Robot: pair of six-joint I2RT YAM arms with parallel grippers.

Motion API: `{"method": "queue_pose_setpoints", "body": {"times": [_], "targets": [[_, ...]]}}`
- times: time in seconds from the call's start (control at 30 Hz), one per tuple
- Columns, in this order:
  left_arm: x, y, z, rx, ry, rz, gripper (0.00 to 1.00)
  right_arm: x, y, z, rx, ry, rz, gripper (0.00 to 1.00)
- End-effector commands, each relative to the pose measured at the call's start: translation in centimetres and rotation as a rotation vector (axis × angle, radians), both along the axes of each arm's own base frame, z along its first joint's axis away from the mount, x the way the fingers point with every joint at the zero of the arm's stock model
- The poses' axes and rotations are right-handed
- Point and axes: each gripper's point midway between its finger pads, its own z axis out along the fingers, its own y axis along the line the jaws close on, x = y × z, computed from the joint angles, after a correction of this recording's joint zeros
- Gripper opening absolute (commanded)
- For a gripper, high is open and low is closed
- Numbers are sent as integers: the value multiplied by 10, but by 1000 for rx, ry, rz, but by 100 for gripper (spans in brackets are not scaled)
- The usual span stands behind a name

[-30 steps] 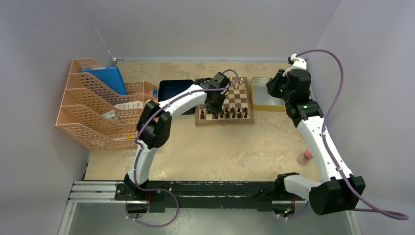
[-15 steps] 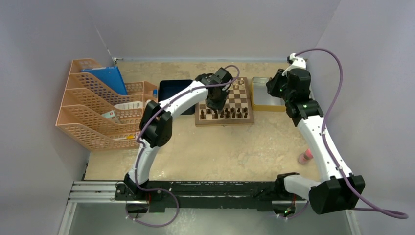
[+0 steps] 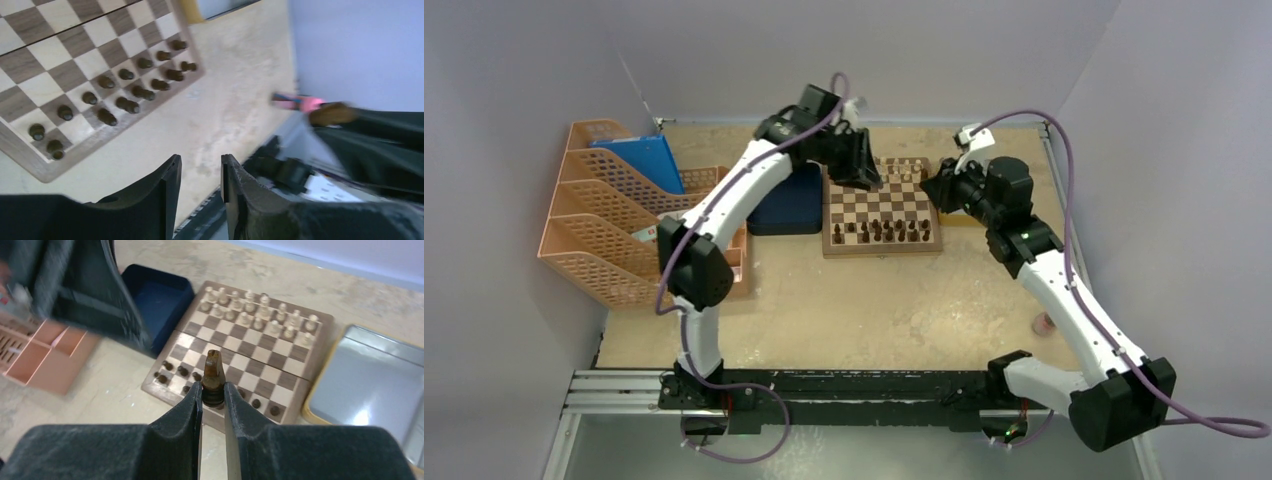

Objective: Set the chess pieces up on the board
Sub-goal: Place the chess piece on the chessboard.

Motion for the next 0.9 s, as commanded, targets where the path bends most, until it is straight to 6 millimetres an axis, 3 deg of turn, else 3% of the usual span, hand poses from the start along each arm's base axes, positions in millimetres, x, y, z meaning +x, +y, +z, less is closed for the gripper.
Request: {"method": "queue_pose_setpoints", "body": {"times": [0.0,0.13,0.27,0.47,0.6,0.87], "targets": [[-18,9,96,-353,8,-77,34,-8,28,25,-27,-163,135,10],[-26,6,120,-437,20,-155,36,-14,51,17,-52,-171,210,10],[-29,1,127,-484,14,-232,38,-22,67,21,-61,-228,283,10],[-30,-3,113,-484,19,-292,41,-23,80,22,-74,-232,334,10],[-29,-4,94,-441,46,-293,41,-22,83,24,-77,-238,342,10],[-26,-2,75,-363,45,-267,40,-20,86,29,-79,-245,346,10]]}}
